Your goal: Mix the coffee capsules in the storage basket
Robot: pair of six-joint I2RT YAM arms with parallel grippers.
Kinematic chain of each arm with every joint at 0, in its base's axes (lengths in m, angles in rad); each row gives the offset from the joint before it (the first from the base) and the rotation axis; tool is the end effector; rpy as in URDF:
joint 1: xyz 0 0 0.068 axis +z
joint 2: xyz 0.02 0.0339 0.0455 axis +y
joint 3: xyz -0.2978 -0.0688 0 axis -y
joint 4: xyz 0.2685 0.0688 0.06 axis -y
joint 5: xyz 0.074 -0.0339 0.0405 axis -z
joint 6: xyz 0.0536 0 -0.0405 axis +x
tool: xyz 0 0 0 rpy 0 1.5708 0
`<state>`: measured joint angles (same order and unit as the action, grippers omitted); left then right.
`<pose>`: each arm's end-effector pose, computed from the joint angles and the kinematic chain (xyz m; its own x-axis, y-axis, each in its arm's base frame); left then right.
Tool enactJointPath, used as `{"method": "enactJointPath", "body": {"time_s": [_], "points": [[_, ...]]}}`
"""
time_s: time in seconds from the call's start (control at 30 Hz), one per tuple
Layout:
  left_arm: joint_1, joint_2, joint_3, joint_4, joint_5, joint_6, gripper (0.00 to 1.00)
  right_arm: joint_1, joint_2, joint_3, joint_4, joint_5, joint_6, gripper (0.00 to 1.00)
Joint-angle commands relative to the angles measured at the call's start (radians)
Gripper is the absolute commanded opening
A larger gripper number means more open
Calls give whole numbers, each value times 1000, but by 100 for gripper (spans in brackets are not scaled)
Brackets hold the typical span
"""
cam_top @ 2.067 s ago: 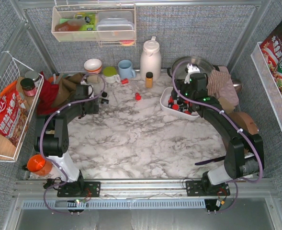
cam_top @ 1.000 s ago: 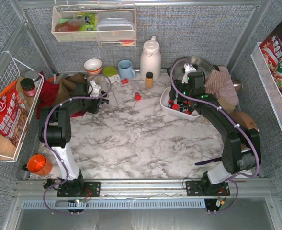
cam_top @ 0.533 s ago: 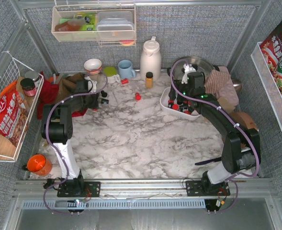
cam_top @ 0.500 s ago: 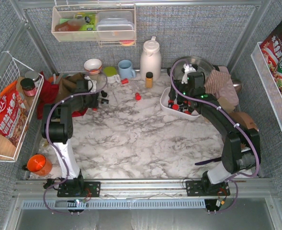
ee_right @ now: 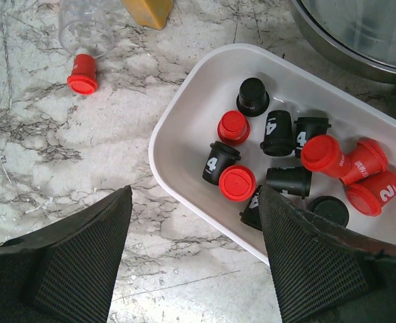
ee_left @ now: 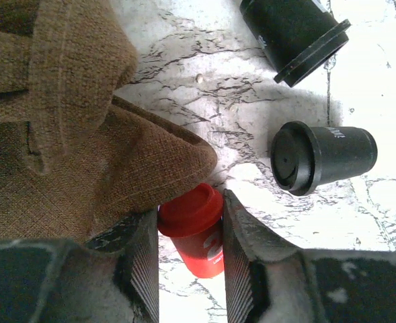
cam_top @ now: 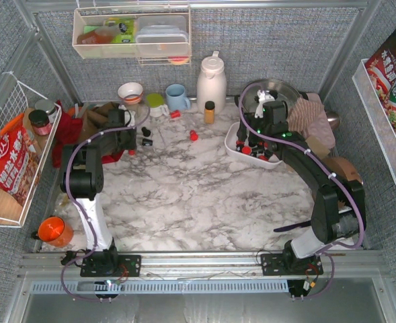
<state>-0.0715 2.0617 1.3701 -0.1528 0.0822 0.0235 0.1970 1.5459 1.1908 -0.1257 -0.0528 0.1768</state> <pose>0.4885 -0.0394 0.1558 -0.7425 0.0767 -0.6654 0.1431 0.9887 -0.0458 0.3900 0.0807 0.3151 -0.4889 0.0815 -0.8685 -0.1578 0.9709 0.1800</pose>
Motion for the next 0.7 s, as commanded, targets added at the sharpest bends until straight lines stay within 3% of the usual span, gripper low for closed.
{"method": "enactJointPath", "body": {"time_s": [0.0, 0.33, 0.67], "points": [[-8, 2, 16, -74, 49, -10, 31, 1, -6, 16, 6, -5, -2, 80], [-38, -104, 21, -65, 116, -48, 32, 11, -43, 4, -31, -75, 64, 80], [-84, -255, -50, 58, 217, -154, 31, 41, -231, -80, -67, -104, 111, 80]]}}
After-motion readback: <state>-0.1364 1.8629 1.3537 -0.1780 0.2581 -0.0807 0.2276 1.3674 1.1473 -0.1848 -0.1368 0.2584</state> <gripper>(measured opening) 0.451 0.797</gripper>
